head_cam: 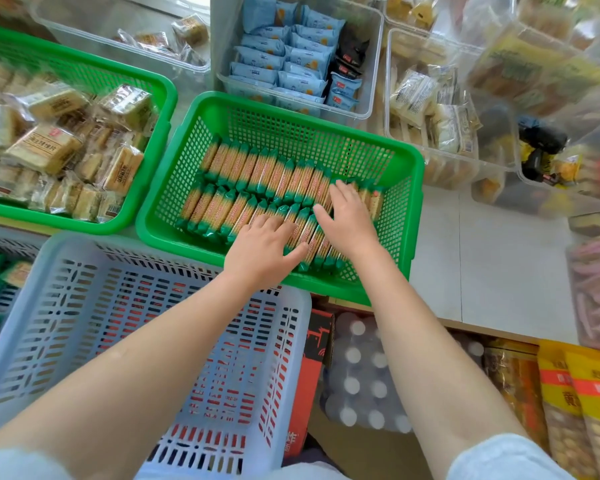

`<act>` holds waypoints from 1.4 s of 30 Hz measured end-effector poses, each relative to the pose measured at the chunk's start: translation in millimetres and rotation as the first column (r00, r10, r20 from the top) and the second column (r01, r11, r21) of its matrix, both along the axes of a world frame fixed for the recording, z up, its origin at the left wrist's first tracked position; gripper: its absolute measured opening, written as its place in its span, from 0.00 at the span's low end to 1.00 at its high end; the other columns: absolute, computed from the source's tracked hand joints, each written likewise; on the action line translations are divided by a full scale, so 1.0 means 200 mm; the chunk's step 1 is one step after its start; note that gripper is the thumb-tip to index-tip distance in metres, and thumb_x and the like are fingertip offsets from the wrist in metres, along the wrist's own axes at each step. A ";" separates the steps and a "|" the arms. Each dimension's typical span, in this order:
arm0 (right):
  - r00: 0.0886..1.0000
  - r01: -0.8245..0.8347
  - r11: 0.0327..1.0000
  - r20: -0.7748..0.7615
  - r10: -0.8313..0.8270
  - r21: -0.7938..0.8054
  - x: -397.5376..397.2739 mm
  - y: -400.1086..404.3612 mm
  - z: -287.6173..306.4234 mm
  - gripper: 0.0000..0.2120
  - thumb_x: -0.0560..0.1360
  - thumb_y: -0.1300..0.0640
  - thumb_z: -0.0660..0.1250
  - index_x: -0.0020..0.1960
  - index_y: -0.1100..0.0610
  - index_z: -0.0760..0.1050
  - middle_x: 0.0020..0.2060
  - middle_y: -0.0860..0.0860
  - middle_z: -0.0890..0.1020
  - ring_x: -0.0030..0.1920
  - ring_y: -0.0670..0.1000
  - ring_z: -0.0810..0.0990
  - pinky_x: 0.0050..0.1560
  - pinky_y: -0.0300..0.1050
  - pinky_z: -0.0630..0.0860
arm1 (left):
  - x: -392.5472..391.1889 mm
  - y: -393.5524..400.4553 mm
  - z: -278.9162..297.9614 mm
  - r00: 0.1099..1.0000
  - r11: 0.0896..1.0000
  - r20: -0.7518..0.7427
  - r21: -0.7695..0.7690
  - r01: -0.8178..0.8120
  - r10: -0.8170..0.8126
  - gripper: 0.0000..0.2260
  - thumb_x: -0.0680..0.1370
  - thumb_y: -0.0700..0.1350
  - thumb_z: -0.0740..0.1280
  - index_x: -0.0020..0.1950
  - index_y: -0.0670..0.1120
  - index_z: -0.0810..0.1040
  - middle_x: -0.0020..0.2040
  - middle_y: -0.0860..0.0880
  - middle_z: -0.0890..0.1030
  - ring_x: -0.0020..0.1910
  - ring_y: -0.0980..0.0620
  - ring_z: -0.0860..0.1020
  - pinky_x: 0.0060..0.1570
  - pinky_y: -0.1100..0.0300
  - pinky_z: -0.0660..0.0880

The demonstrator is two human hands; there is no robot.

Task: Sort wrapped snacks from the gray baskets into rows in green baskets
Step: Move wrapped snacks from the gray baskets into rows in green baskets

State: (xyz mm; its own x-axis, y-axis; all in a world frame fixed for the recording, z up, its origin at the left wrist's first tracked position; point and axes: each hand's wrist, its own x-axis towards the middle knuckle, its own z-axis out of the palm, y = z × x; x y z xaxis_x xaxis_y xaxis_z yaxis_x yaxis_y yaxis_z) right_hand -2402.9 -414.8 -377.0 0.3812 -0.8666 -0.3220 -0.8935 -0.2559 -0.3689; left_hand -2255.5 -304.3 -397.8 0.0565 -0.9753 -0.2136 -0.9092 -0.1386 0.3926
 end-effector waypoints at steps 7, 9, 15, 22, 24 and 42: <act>0.932 0.113 0.989 0.354 -0.074 -0.092 -0.01 0.58 0.35 0.12 0.82 0.55 0.61 0.56 0.58 0.81 0.49 0.51 0.83 0.47 0.47 0.77 0.48 0.42 0.73 | 0.09 0.25 0.17 0.892 0.903 -0.439 -0.331 -0.275 0.111 0.17 0.80 0.53 0.60 0.58 0.44 0.81 0.55 0.48 0.80 0.57 0.50 0.74 0.58 0.57 0.68; 0.892 0.130 0.991 0.439 -0.107 -0.023 0.04 0.87 0.34 0.11 0.82 0.57 0.62 0.48 0.58 0.82 0.40 0.50 0.82 0.39 0.44 0.75 0.40 0.40 0.70 | 0.20 0.48 0.20 0.863 0.886 -0.474 -0.306 -0.349 0.176 0.12 0.81 0.48 0.61 0.53 0.44 0.82 0.46 0.51 0.80 0.47 0.54 0.76 0.49 0.59 0.70; 0.947 0.089 0.860 0.226 -0.230 0.503 0.38 1.45 -0.05 0.12 0.83 0.53 0.59 0.52 0.57 0.80 0.41 0.51 0.82 0.38 0.47 0.78 0.41 0.47 0.75 | 0.75 1.16 -0.09 0.925 0.848 -0.077 0.433 -0.305 0.372 0.14 0.83 0.49 0.60 0.66 0.47 0.78 0.61 0.48 0.78 0.55 0.50 0.77 0.50 0.55 0.74; 0.997 0.077 0.897 -0.010 -0.081 0.436 0.67 1.66 -0.33 0.32 0.80 0.51 0.67 0.79 0.55 0.57 0.76 0.53 0.62 0.75 0.54 0.63 0.72 0.50 0.65 | 1.03 1.51 -0.17 0.982 0.780 -0.016 0.610 -0.140 0.189 0.24 0.83 0.54 0.61 0.78 0.50 0.64 0.72 0.44 0.70 0.67 0.45 0.73 0.59 0.54 0.73; 0.997 0.027 0.907 -0.074 0.004 0.421 0.72 1.67 -0.39 0.35 0.78 0.49 0.69 0.79 0.56 0.57 0.76 0.54 0.63 0.76 0.56 0.61 0.73 0.53 0.64 | 1.05 1.52 -0.21 0.985 0.791 -0.034 0.602 -0.113 0.167 0.24 0.83 0.52 0.62 0.78 0.50 0.64 0.72 0.44 0.70 0.66 0.45 0.73 0.57 0.54 0.73; 0.760 0.491 0.689 0.124 -0.638 0.532 0.75 1.81 -0.32 0.16 0.75 0.52 0.73 0.58 0.55 0.72 0.50 0.49 0.80 0.45 0.45 0.79 0.42 0.42 0.76 | 1.10 1.46 -0.31 0.920 0.815 -0.310 0.579 -0.016 0.238 0.10 0.76 0.51 0.73 0.52 0.49 0.76 0.46 0.50 0.79 0.40 0.56 0.75 0.34 0.62 0.71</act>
State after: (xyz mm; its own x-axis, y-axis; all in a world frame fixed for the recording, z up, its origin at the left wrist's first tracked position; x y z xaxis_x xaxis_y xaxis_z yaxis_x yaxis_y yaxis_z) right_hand -2253.2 -52.9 -441.9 0.0010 -0.7298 -0.6837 -0.6481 0.5202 -0.5562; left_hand -2035.3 -11.4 -459.3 -0.0159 -0.6687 -0.7434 -0.6813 -0.5369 0.4975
